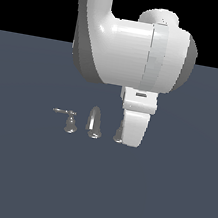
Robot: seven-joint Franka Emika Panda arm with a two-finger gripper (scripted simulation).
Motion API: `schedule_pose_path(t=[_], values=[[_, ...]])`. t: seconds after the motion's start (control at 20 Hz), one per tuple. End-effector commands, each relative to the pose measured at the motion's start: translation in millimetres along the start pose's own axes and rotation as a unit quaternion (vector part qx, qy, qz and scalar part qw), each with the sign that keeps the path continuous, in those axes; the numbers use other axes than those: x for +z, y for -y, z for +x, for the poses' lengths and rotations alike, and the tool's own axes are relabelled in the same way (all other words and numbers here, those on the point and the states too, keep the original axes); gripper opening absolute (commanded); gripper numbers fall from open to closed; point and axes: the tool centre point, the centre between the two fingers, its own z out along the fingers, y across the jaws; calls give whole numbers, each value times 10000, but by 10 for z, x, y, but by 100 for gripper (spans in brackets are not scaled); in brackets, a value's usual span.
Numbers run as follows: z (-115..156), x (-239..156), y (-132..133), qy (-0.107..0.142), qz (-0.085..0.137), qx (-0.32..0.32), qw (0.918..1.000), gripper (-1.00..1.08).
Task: Turn on the faucet by rotating a designated handle.
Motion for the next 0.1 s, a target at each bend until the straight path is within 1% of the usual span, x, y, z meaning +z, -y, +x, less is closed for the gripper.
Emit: schedule_pose_path(t=[0.0, 0.05], values=[[-516, -15, 59, 58, 50, -390, 9992, -100], [-516, -15, 59, 58, 50, -390, 9992, -100]])
